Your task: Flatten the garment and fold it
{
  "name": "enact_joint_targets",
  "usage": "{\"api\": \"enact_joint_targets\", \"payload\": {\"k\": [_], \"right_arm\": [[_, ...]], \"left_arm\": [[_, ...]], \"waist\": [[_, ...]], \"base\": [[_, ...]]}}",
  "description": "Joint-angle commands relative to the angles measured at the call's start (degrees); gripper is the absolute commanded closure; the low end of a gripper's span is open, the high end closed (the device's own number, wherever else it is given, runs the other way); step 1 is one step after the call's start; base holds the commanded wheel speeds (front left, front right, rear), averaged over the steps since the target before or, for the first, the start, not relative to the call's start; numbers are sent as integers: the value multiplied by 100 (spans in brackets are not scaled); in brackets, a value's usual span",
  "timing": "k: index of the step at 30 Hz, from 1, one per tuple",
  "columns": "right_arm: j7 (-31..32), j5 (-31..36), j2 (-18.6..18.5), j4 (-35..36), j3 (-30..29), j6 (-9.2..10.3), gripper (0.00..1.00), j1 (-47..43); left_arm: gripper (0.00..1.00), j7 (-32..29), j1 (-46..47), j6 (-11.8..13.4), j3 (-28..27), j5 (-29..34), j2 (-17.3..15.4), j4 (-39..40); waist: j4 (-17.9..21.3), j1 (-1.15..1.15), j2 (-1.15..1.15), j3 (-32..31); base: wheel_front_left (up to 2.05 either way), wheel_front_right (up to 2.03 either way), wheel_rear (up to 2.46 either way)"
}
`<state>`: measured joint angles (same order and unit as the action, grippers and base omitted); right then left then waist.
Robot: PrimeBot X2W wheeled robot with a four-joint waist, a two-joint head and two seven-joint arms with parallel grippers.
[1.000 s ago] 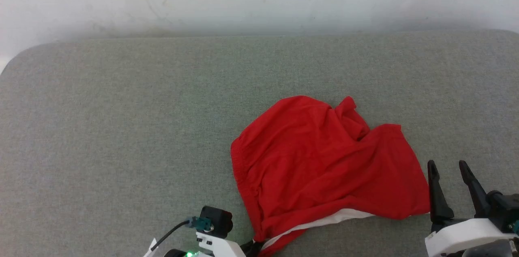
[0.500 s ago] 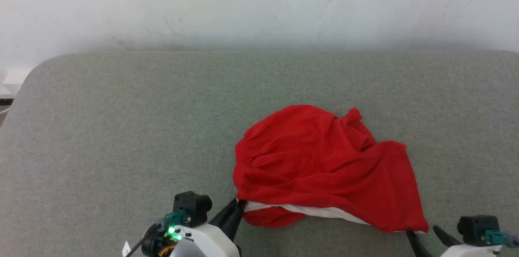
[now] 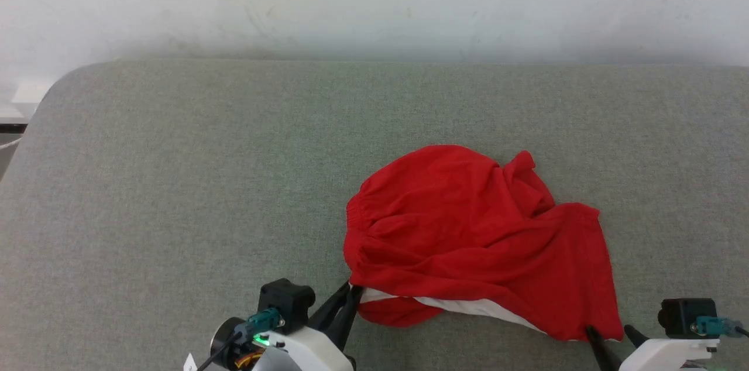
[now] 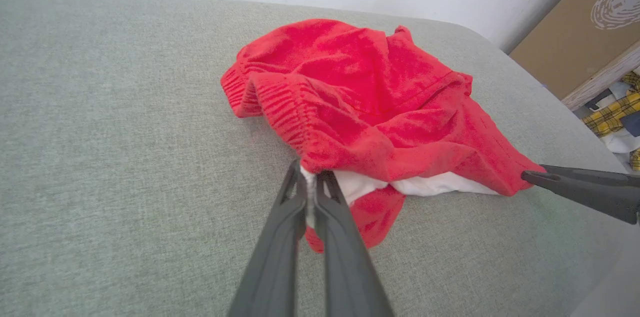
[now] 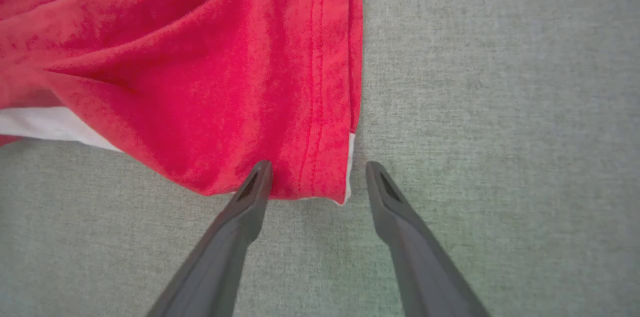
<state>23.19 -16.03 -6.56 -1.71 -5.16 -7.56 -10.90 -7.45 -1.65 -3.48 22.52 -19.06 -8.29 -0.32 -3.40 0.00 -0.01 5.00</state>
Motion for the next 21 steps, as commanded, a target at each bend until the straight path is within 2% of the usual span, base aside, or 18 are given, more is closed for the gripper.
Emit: {"api": "enact_joint_targets", "payload": {"k": [1,8,9,10,11,16,21], "right_arm": [[9,100,-8,-118,43,8,0,122],[-30,293,-143,-615,301,8,0,311],[-49,292,-147,-673,316,8,9,330],[-71,289,-155,-726,336,8,62,350],[-100,282,-167,-774,354,8,100,372],[-223,244,-246,-889,356,8,100,404],[-224,-41,-352,-687,279,8,100,326]], "left_arm": [[100,49,142,-5,12,49,-24,-20],[100,39,179,-24,72,57,-78,-39],[100,40,182,-24,78,59,-87,-43],[100,43,184,-23,83,63,-96,-47],[100,44,183,-22,87,64,-105,-54],[100,34,161,-20,113,67,-145,-109],[100,63,100,-20,148,157,-293,-159]], "waist": [[-12,0,1,34],[-15,0,1,69],[-16,0,1,70],[-15,0,1,67],[-15,0,1,63],[-14,0,1,-5],[32,0,1,-218]], "base": [[0,0,0],[0,0,0],[0,0,0],[0,0,0],[0,0,0],[0,0,0],[0,0,0]]}}
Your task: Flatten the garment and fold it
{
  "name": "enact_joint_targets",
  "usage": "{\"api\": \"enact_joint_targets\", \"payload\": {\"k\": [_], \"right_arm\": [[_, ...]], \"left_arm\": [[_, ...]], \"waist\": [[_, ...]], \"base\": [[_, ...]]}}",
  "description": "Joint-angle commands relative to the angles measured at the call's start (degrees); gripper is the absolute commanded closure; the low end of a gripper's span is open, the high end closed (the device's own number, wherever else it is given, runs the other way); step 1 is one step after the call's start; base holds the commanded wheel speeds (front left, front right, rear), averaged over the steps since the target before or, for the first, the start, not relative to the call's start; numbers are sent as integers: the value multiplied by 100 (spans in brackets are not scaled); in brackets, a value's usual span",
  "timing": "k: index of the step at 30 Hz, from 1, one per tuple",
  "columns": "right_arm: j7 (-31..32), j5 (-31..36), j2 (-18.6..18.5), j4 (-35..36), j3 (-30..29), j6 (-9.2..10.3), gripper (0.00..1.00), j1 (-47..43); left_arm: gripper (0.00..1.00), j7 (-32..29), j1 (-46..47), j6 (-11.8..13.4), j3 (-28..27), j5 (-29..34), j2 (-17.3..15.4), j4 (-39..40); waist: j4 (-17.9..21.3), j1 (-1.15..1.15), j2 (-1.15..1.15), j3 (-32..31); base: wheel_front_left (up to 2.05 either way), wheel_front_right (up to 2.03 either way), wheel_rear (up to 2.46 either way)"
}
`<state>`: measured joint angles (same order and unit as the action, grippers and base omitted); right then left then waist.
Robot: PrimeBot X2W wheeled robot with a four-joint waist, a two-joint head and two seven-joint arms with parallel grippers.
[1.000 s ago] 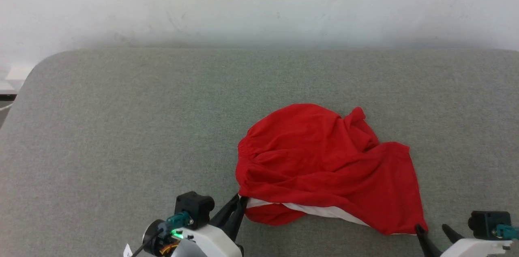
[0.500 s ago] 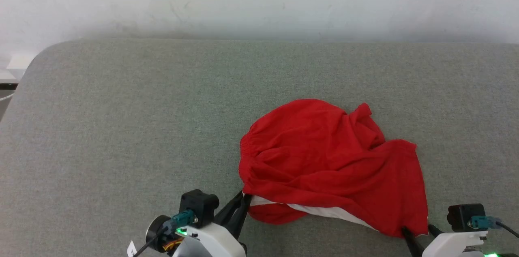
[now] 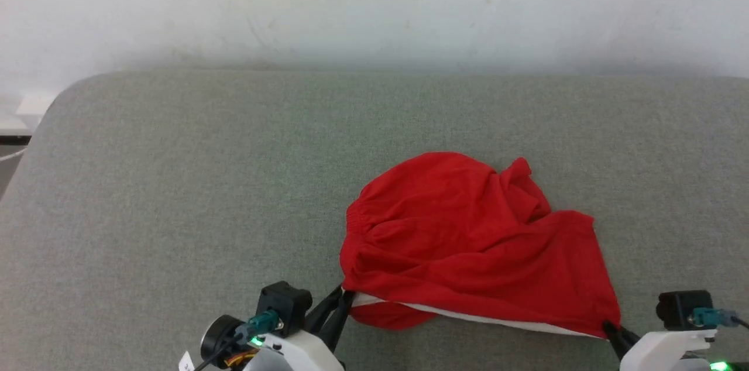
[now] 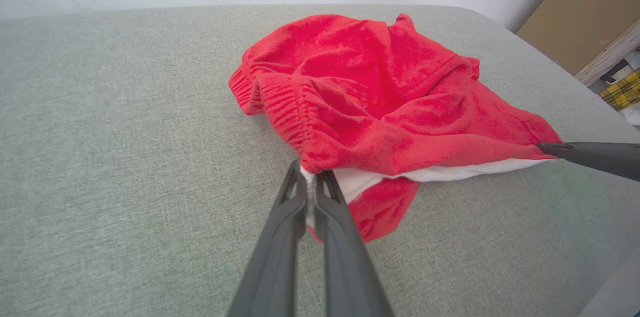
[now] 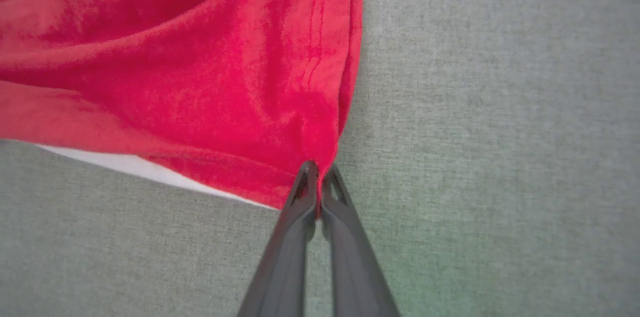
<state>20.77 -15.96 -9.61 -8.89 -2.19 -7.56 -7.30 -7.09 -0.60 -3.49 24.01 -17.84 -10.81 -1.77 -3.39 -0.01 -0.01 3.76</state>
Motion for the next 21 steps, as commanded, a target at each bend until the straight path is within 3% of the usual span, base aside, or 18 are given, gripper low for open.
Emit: {"api": "enact_joint_targets", "payload": {"k": [1,13,21], "right_arm": [[58,-148,-95,121,-30,8,100,-48],[1493,-2218,-999,1999,-198,8,100,483],[2313,-2981,-1025,2494,-549,8,100,1813]], "left_arm": [[100,32,-19,-23,2,45,-74,-19],[100,-142,331,-139,-61,319,-751,599],[100,-593,1574,-259,-358,393,-1253,1482]], "waist": [[50,1,1,-144],[207,1,1,-502],[144,1,1,-668]], "base": [[0,0,0],[0,0,0],[0,0,0]]}}
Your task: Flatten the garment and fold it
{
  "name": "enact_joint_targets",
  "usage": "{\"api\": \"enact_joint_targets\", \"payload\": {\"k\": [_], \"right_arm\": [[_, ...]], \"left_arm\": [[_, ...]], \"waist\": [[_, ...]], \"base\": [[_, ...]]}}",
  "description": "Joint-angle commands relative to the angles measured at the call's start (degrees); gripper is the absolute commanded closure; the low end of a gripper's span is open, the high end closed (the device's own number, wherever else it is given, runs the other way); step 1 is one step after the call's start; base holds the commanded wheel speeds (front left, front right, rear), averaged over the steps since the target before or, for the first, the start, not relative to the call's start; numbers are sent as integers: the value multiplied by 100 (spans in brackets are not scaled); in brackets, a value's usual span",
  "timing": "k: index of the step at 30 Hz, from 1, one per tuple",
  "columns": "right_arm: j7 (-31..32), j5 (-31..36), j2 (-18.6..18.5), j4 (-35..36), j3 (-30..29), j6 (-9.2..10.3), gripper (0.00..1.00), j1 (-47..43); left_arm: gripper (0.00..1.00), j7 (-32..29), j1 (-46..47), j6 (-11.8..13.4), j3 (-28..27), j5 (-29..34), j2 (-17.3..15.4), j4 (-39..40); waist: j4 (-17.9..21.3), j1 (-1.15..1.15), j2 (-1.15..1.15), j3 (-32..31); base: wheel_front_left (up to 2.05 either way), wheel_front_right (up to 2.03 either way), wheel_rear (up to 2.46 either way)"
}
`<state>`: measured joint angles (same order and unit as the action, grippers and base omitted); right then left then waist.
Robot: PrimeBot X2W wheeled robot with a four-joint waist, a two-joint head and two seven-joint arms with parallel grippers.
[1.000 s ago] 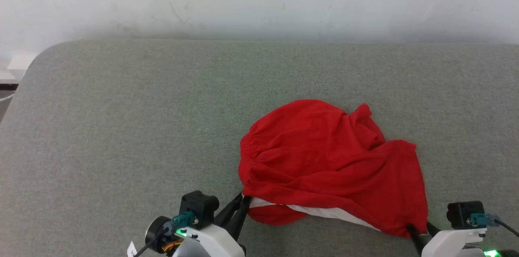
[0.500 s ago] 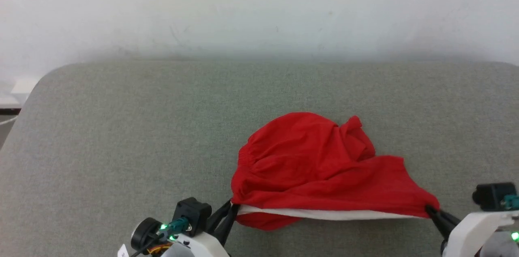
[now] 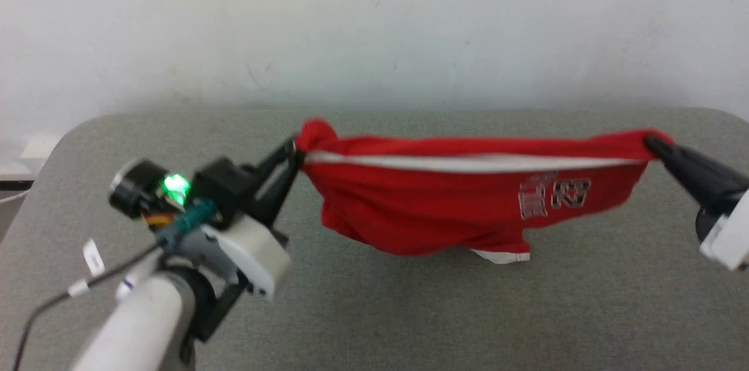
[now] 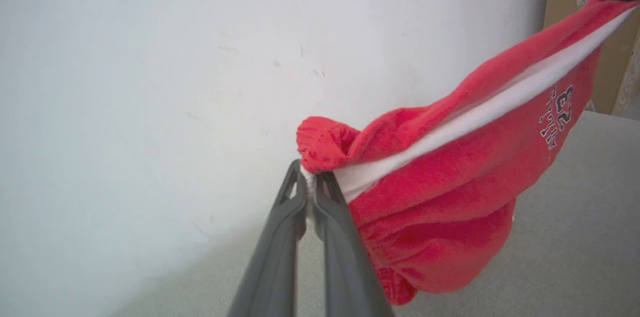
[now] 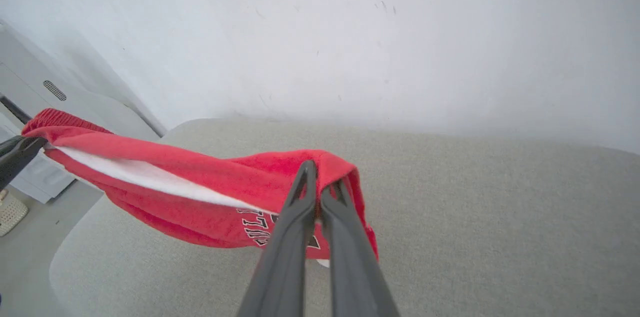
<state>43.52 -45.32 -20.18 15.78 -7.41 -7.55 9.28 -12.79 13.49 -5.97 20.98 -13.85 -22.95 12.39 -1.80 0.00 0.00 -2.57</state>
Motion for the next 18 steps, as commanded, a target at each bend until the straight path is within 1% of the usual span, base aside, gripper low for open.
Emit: {"api": "enact_joint_targets", "payload": {"k": [1,5,8,10,14,18], "right_arm": [[120,-73,61,25,-54,6,100,340],[344,-51,167,-6,-96,6,100,1073],[461,11,302,-95,-96,6,100,1591],[524,115,327,-157,-20,6,100,1917],[531,390,257,-378,251,6,100,2603],[355,678,91,-795,566,6,100,3416]], "left_arm": [[100,-72,342,-22,-96,-40,-61,143],[100,-241,1023,-41,-291,-208,-74,298],[100,-357,1468,-35,-445,-300,-82,292],[100,-426,1737,-16,-536,-353,-75,217],[100,-647,2197,-8,-659,-498,-72,-71],[100,-965,2778,-41,-674,-696,-88,-564]], "waist": [[-21,0,0,-51],[-16,0,0,-72],[29,0,0,6],[71,0,0,106],[195,0,0,491],[330,0,0,1118]], "base": [[0,0,0],[0,0,0],[0,0,0],[0,0,0],[0,0,0],[0,0,0]]}}
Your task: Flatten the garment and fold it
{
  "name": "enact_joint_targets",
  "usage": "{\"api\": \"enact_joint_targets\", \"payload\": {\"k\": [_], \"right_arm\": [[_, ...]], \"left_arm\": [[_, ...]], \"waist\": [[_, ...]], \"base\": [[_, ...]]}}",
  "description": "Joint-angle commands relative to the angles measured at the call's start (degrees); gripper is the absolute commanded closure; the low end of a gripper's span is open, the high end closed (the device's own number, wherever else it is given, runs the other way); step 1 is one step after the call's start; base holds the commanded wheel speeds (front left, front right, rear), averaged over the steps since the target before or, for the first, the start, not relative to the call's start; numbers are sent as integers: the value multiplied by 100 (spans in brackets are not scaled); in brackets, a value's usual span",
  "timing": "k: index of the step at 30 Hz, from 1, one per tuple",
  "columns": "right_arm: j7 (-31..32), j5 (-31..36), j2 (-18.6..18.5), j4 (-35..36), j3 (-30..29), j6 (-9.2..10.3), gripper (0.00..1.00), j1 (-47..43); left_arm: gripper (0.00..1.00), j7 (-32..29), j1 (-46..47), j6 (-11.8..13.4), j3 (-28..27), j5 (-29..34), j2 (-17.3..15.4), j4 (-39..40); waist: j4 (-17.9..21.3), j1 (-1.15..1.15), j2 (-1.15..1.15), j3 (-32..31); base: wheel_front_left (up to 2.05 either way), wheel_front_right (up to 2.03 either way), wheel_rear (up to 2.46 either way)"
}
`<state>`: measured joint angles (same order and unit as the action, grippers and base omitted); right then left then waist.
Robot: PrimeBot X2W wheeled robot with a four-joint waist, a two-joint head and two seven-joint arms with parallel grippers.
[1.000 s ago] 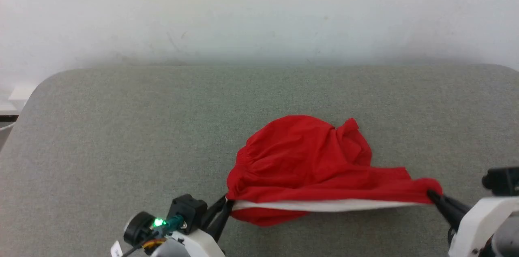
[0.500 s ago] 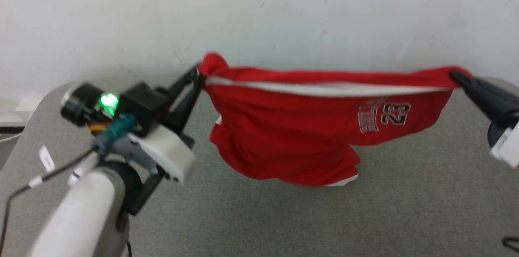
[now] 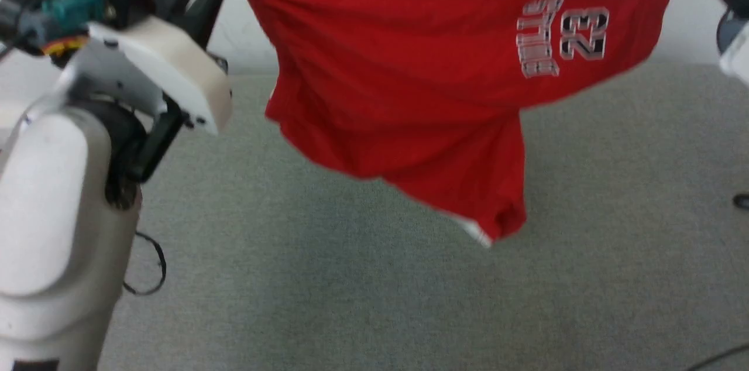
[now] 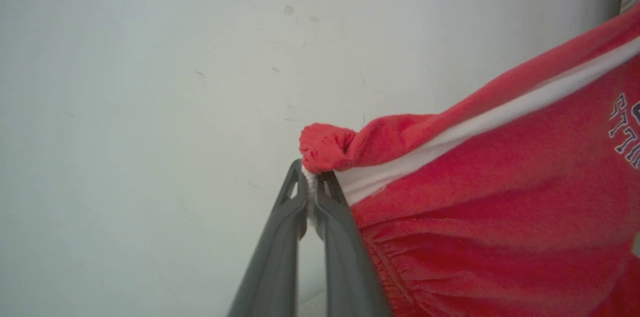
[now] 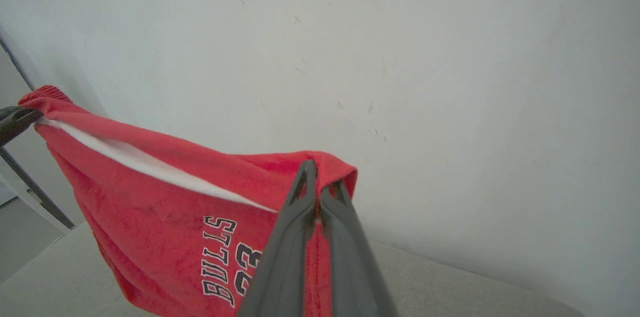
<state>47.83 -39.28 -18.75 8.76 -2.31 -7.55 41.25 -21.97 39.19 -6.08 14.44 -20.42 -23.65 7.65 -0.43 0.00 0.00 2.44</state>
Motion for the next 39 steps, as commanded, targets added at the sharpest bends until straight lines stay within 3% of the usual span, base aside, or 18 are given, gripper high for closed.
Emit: {"api": "enact_joint_targets", "payload": {"k": [1,5,10,16,21,29,39], "right_arm": [[-163,150,-102,-228,150,6,100,445],[-689,453,-204,-881,464,6,100,1477],[-1596,837,-135,-1957,771,6,100,2817],[-2707,1186,107,-3161,1017,6,100,3853],[-3339,1197,326,-3891,1203,6,100,4157],[-3949,868,438,-4634,1712,6,100,3397],[-3873,18,-159,-4552,2915,6,100,1108]], "left_arm": [[100,-106,384,-41,-6,-79,-21,-230],[100,-181,1288,-76,-27,-218,-3,-909],[100,182,2600,-101,-4,-145,100,-1867],[100,1004,3774,0,-37,74,369,-2980],[100,1625,4148,62,23,219,520,-3714],[100,2484,3321,17,392,278,877,-4604],[100,3108,915,-49,924,213,1042,-5153]], "waist": [[229,0,0,797],[374,0,0,1583],[529,0,0,2340],[626,0,0,2811],[636,0,0,3004],[470,0,0,2744],[338,0,0,1483]], "base": [[0,0,0],[0,0,0],[0,0,0],[0,0,0],[0,0,0],[0,0,0],[0,0,0]]}}
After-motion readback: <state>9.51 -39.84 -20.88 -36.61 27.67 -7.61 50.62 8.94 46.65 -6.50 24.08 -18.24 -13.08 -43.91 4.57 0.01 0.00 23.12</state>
